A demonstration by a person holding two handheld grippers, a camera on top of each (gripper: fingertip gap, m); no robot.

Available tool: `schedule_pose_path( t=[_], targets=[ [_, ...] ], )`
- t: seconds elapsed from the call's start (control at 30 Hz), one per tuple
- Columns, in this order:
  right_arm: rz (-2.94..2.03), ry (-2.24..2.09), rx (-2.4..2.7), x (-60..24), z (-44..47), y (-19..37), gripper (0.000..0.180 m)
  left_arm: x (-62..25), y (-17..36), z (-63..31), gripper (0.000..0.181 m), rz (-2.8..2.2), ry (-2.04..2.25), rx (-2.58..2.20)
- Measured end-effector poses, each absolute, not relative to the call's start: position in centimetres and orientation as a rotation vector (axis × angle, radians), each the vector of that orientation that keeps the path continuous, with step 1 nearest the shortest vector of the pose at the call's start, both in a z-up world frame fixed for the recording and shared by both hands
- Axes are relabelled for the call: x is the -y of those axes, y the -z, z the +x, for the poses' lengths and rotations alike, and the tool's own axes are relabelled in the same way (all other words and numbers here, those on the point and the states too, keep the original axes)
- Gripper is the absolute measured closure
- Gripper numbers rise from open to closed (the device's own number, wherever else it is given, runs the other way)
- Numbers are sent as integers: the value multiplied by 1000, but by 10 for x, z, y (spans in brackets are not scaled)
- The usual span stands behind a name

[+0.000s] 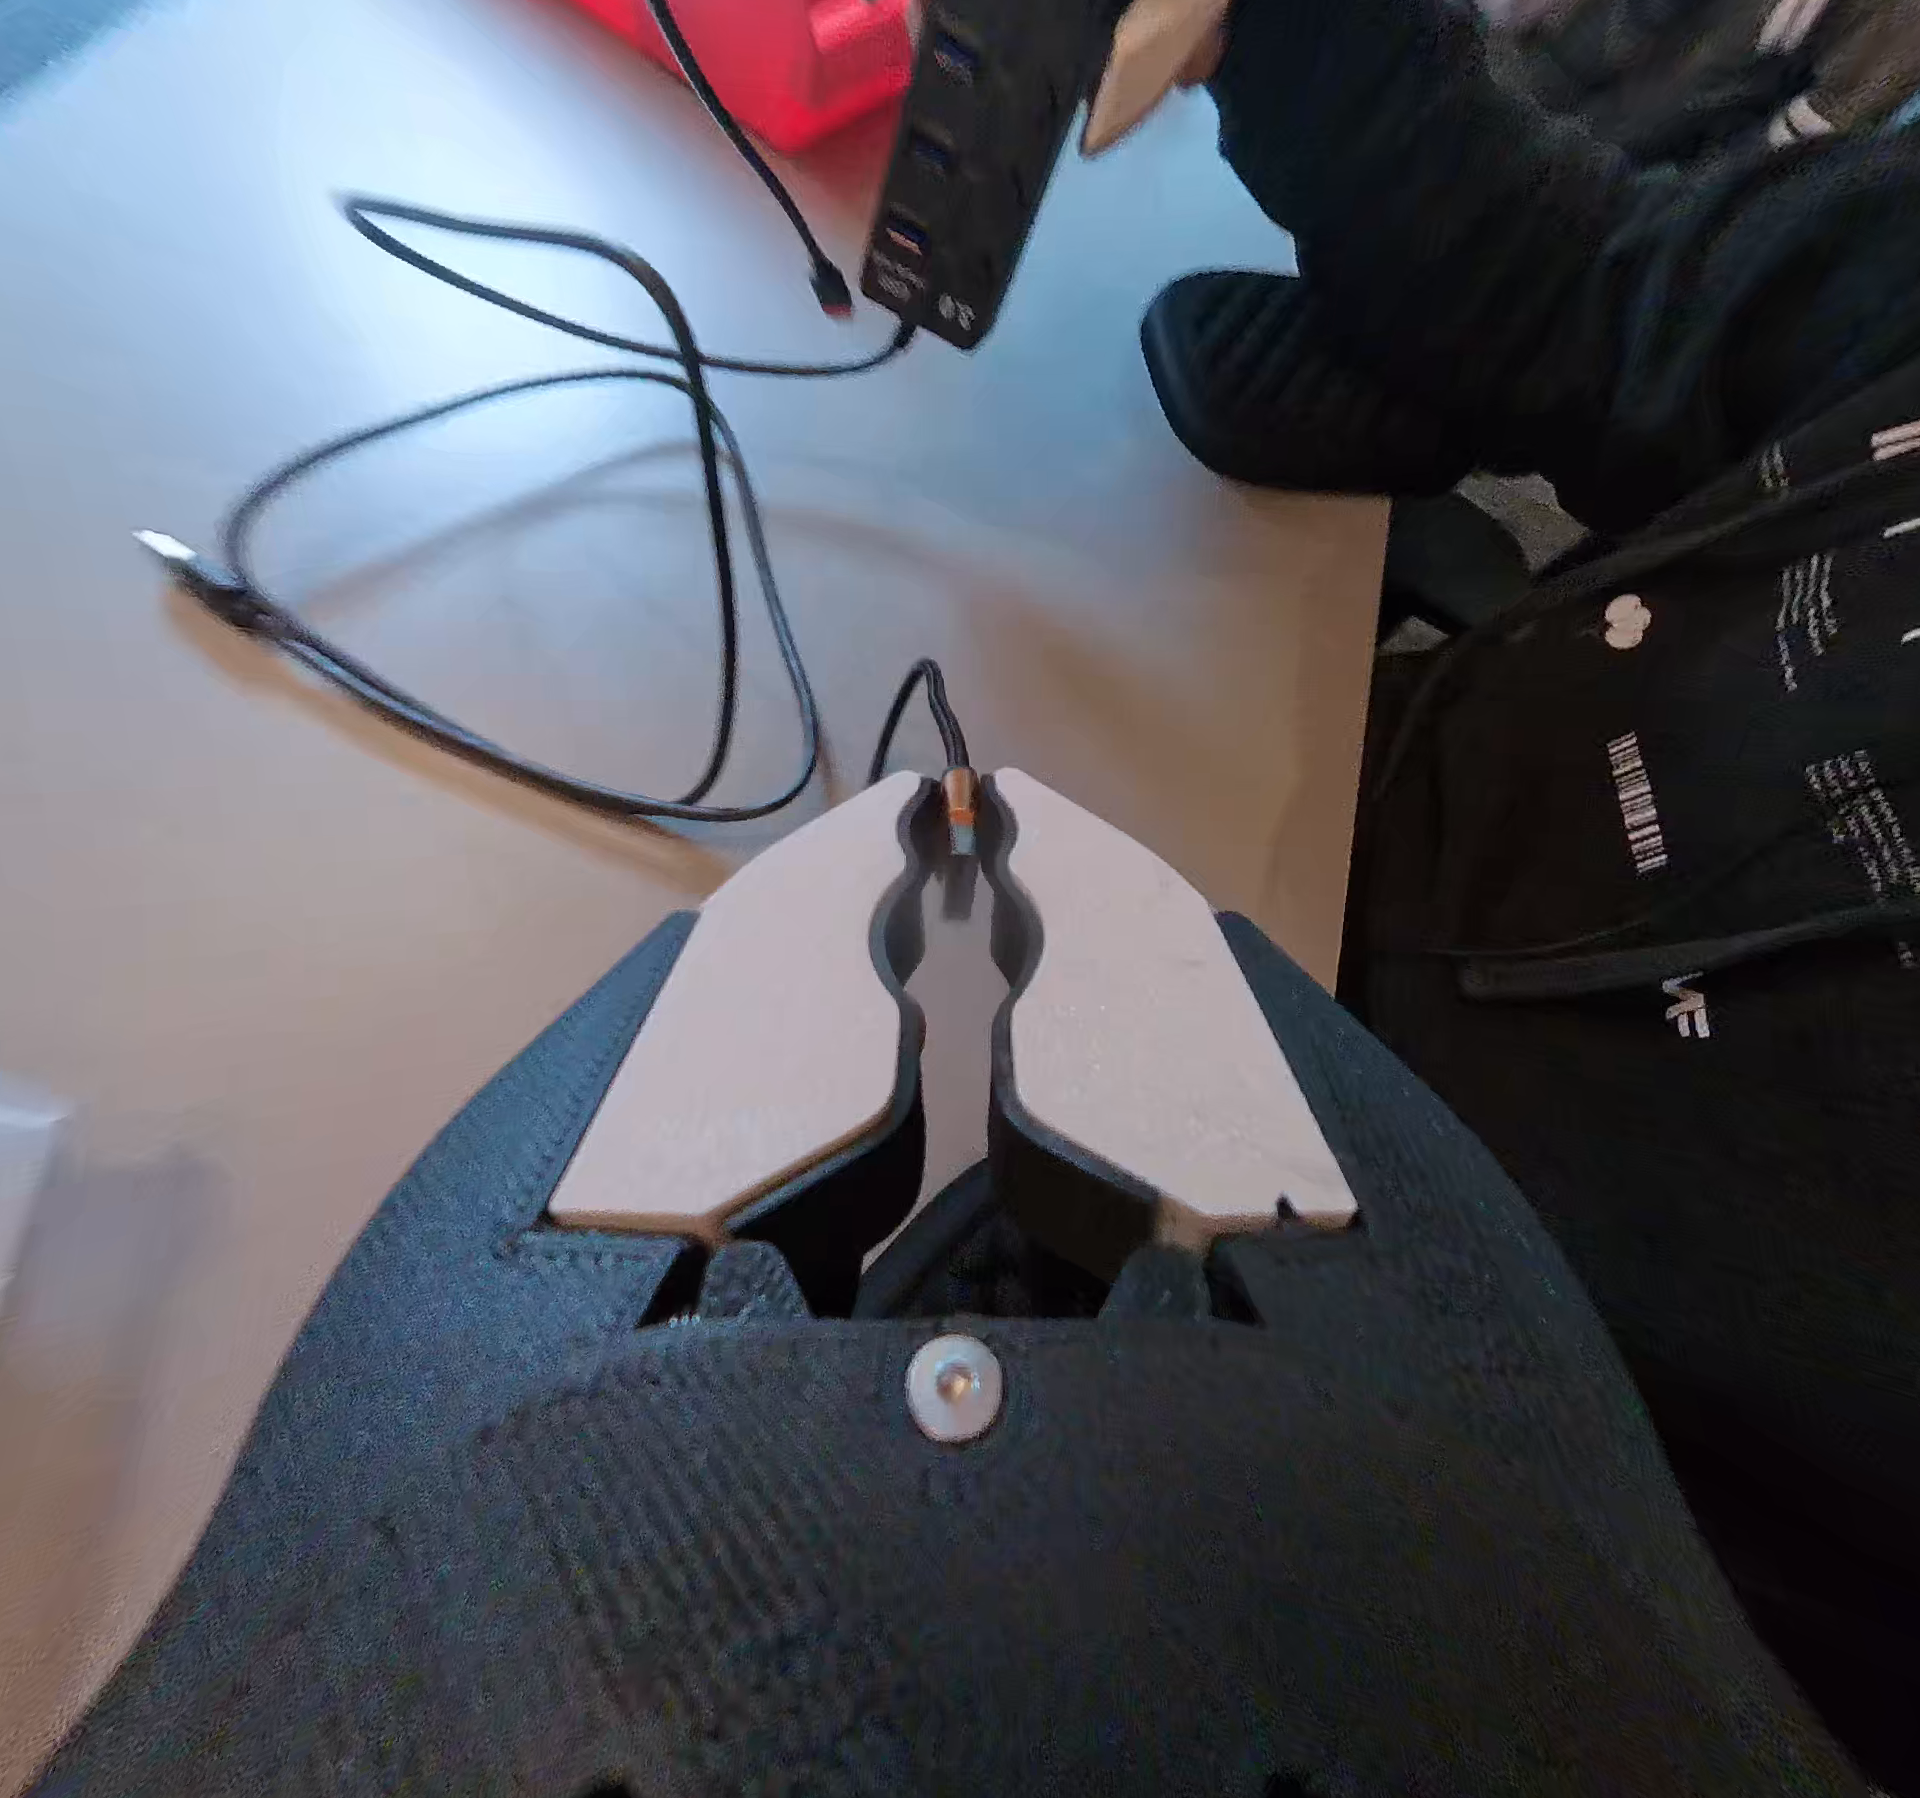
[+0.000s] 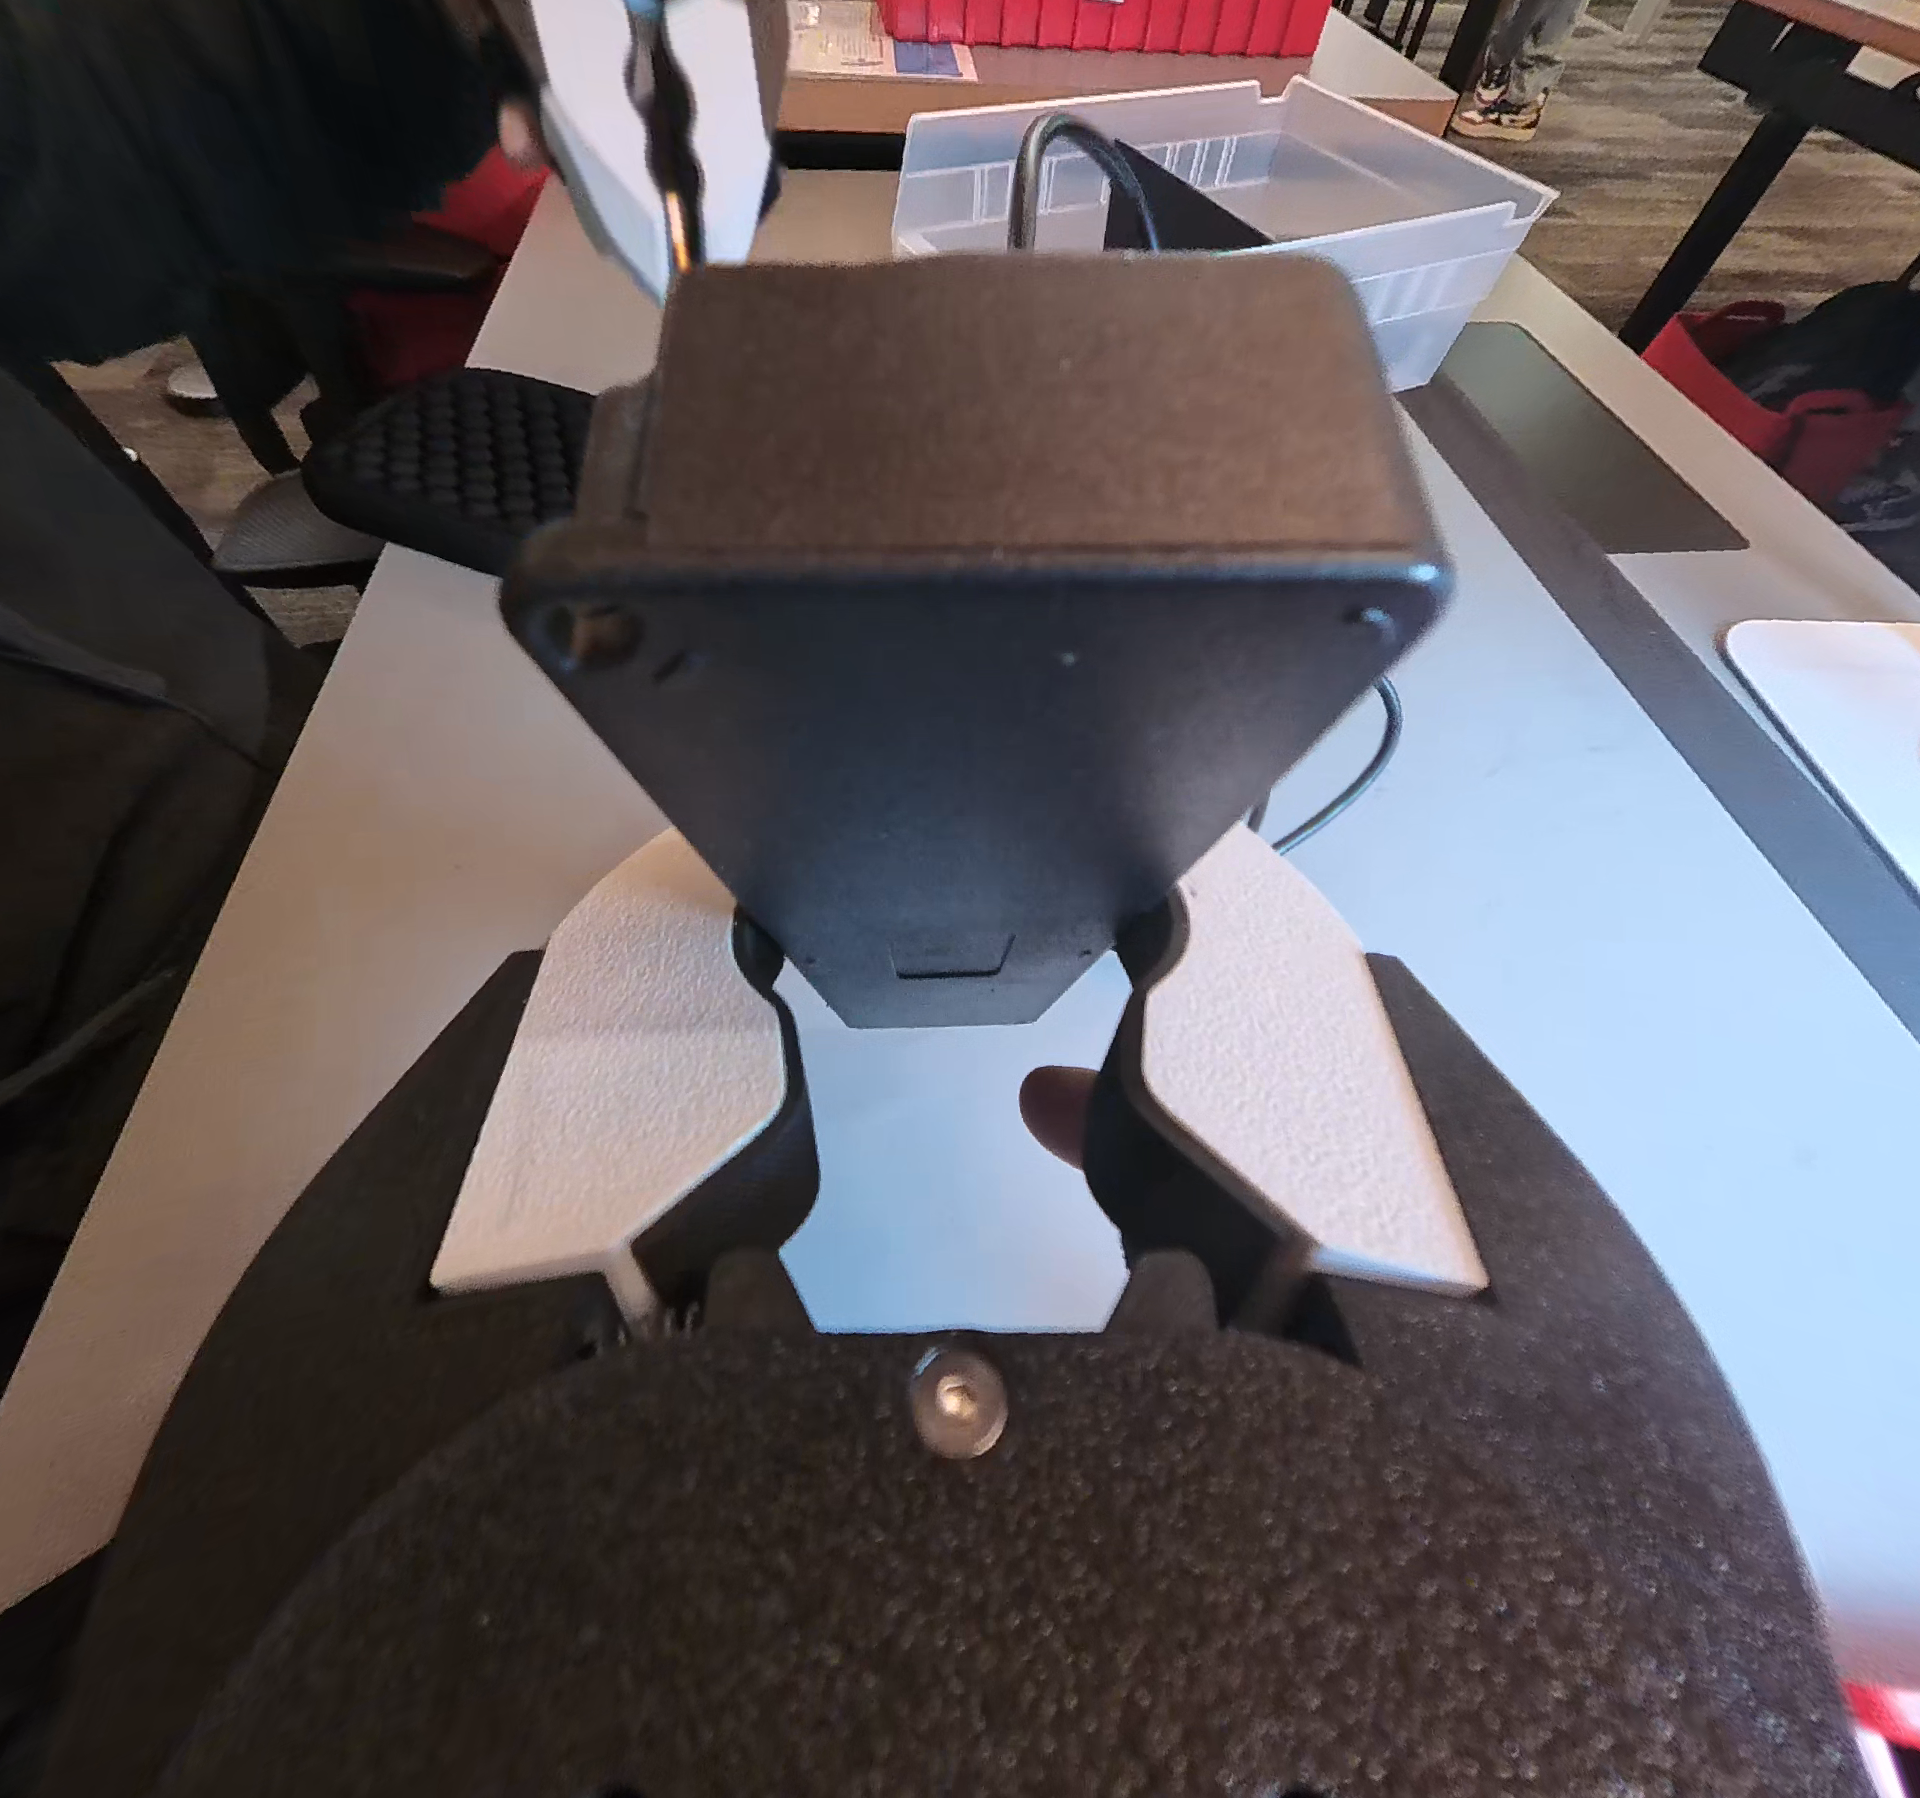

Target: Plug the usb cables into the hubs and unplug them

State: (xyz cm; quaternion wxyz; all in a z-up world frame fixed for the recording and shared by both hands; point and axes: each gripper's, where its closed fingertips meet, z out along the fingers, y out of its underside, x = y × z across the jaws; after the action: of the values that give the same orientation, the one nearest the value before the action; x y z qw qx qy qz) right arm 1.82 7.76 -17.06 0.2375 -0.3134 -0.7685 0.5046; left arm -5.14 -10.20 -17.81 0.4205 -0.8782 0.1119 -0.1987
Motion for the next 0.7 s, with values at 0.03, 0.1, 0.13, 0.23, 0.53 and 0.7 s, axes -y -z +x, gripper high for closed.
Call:
schedule_pose_path(
  t=[0.03,0.1,0.13,0.23,0.53,0.7],
  targets=[
    [-859,-1382,2108,-77,18,171,116,97,187,-46,174,-2202,528,-298],
    [-858,-1384,2107,-76,18,171,116,86,197,-39,174,-2183,563,-318],
    [-858,-1386,2106,-76,18,171,116,80,201,-37,173,-2183,574,-319],
    [-860,-1389,2105,-77,17,172,116,65,215,-31,174,-2178,580,-375],
    [-873,-1393,2094,-83,18,173,116,52,180,-29,174,-1988,831,-276],
    [-878,-1398,2095,-84,18,173,116,67,169,-32,173,-1943,1037,-115]
  ],
)
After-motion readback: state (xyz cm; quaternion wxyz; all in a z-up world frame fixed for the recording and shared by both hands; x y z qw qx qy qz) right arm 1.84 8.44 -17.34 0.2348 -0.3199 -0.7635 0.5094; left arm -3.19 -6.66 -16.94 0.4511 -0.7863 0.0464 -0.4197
